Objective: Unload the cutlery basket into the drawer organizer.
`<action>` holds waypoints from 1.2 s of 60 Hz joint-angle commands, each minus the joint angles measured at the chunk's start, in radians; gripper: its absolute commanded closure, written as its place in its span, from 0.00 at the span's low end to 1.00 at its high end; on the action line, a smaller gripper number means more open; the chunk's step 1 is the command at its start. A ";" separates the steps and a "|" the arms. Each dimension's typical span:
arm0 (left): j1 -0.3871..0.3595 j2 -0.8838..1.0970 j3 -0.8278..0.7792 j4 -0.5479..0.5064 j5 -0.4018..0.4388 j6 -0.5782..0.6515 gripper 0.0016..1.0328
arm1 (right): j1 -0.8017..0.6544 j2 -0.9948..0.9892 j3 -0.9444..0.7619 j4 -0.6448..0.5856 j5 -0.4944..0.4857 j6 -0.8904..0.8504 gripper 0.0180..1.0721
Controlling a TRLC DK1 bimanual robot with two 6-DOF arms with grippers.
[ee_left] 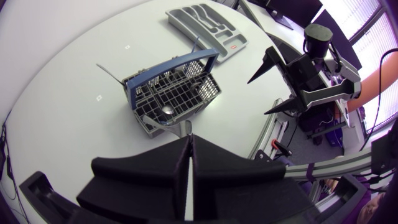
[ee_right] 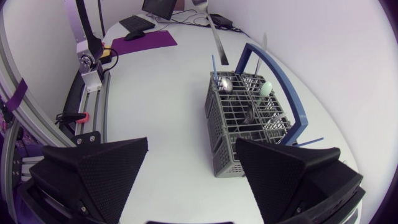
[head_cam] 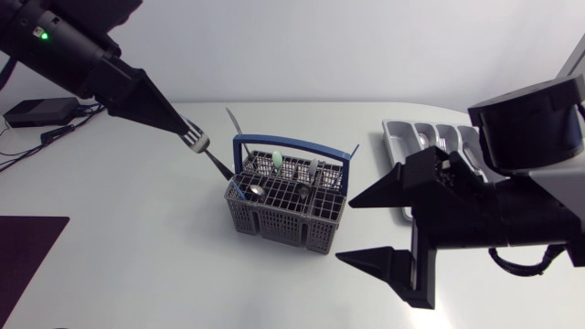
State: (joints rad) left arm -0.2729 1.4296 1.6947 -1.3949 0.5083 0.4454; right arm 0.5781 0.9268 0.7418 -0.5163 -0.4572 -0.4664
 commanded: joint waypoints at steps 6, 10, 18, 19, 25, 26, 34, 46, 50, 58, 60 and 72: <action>-0.014 -0.066 0.040 0.013 0.091 -0.063 0.97 | 0.077 0.017 0.067 0.024 0.037 0.060 0.04; -0.005 -0.078 0.059 0.019 0.137 -0.100 0.97 | 0.103 0.023 0.097 0.032 0.054 0.077 0.04; 0.023 -0.078 0.076 0.060 0.251 -0.203 0.97 | 0.161 0.030 0.153 0.056 0.111 0.104 0.04; 0.026 -0.077 0.076 0.060 0.260 -0.206 0.97 | 0.167 0.032 0.157 0.058 0.115 0.106 0.04; 0.023 -0.060 0.059 0.062 0.311 -0.208 0.97 | 0.201 0.041 0.183 0.061 0.135 0.112 0.05; 0.021 -0.057 0.049 0.062 0.317 -0.201 0.97 | 0.212 0.044 0.188 0.061 0.138 0.112 0.05; -0.038 -0.037 -0.010 0.060 0.337 -0.112 0.97 | 0.224 0.053 0.222 0.042 0.135 0.101 0.05; -0.154 -0.021 -0.050 0.056 0.340 -0.020 0.97 | 0.216 0.070 0.218 0.013 0.107 0.055 0.05; -0.189 -0.021 -0.052 0.056 0.338 -0.004 0.97 | 0.207 0.081 0.206 0.010 0.089 0.031 0.11; -0.244 -0.015 -0.061 0.043 0.325 0.041 0.97 | 0.181 0.086 0.182 0.002 0.045 -0.002 0.19; -0.255 -0.011 -0.064 0.033 0.318 0.062 0.97 | 0.180 0.084 0.177 -0.007 0.035 -0.012 0.21; -0.293 0.017 -0.070 -0.018 0.305 0.148 0.97 | 0.169 0.055 0.130 -0.007 0.011 -0.054 0.44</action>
State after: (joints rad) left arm -0.5472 1.4231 1.6485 -1.3849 0.8066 0.5278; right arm 0.7567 0.9989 0.9131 -0.5137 -0.4294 -0.4885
